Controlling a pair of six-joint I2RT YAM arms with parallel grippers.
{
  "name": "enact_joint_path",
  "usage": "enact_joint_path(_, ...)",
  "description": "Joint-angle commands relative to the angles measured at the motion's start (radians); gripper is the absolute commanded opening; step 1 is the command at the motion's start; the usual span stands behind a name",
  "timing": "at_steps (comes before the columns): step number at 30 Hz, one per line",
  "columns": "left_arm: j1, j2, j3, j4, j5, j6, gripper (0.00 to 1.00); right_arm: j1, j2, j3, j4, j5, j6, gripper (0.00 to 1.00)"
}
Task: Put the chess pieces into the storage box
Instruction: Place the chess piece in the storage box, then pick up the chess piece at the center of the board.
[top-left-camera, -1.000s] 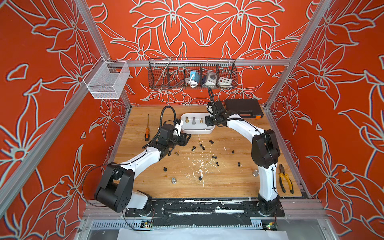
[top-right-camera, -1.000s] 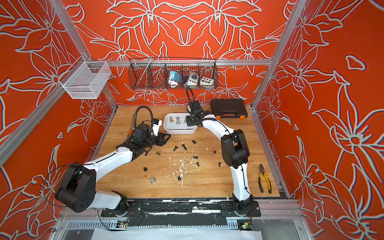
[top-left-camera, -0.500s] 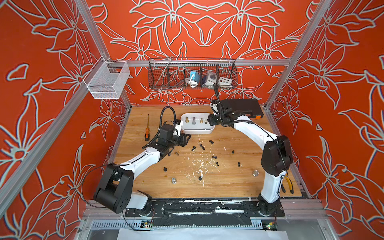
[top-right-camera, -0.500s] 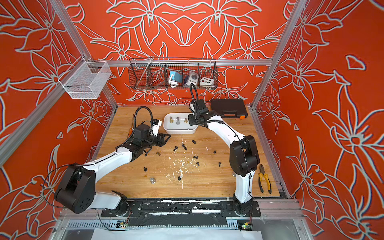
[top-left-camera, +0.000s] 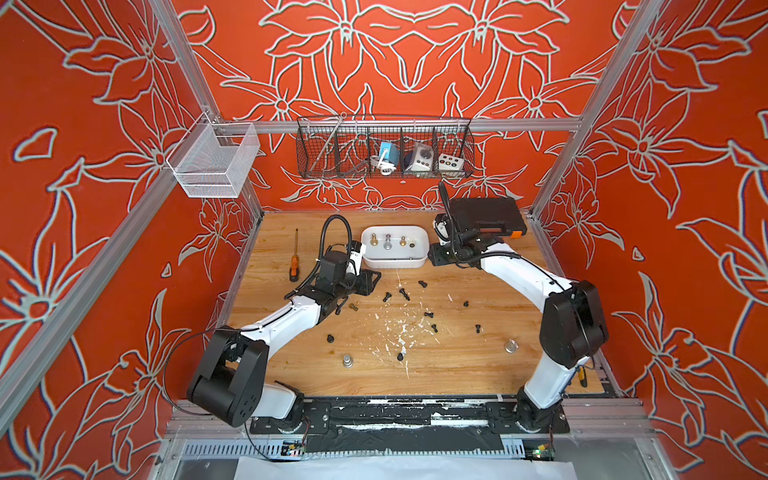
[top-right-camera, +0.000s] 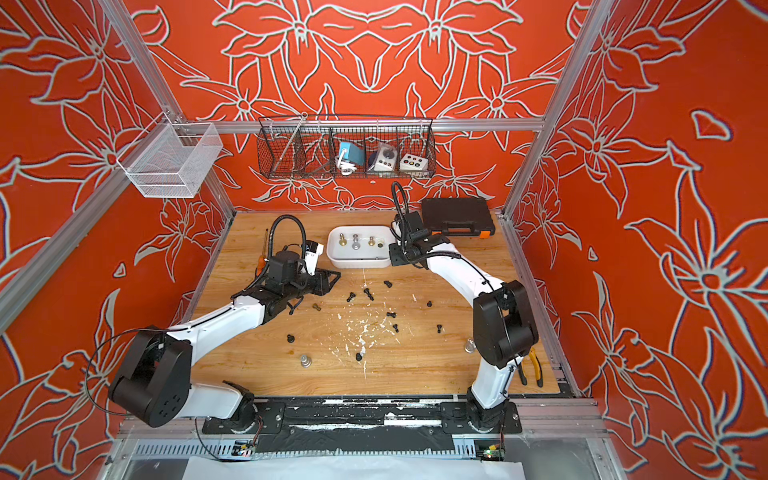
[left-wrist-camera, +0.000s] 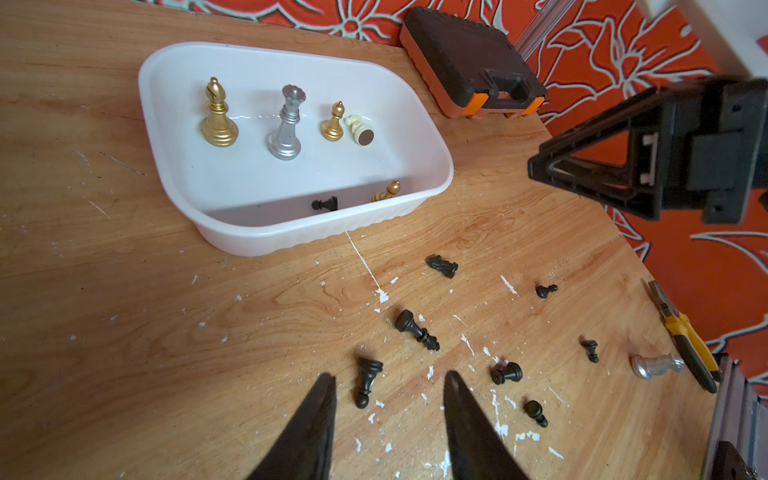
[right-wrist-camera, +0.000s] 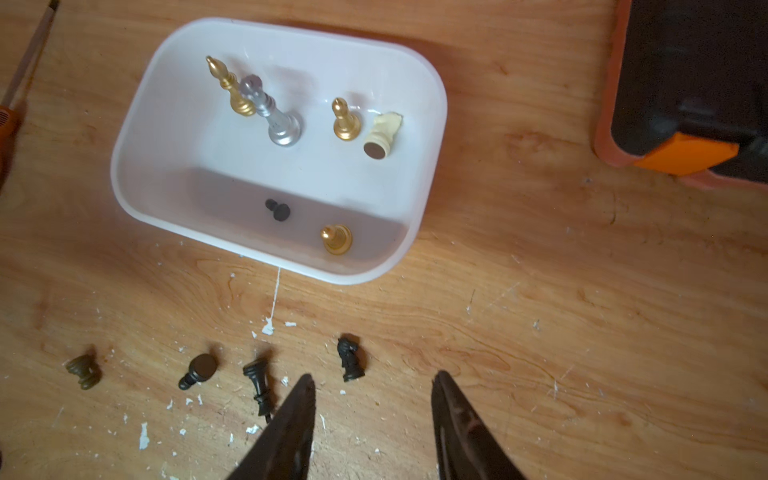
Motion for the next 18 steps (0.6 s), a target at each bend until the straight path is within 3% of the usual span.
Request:
enact_joint_path(1, 0.004, -0.004, -0.005, -0.002, 0.011, 0.002, 0.43, -0.015, -0.046, -0.046, 0.000, 0.027, 0.002, 0.48)
enact_joint_path(18, 0.001, 0.017, -0.013, -0.009, 0.021, 0.004, 0.43, -0.058, -0.127, -0.199, 0.023, 0.027, 0.040, 0.48)
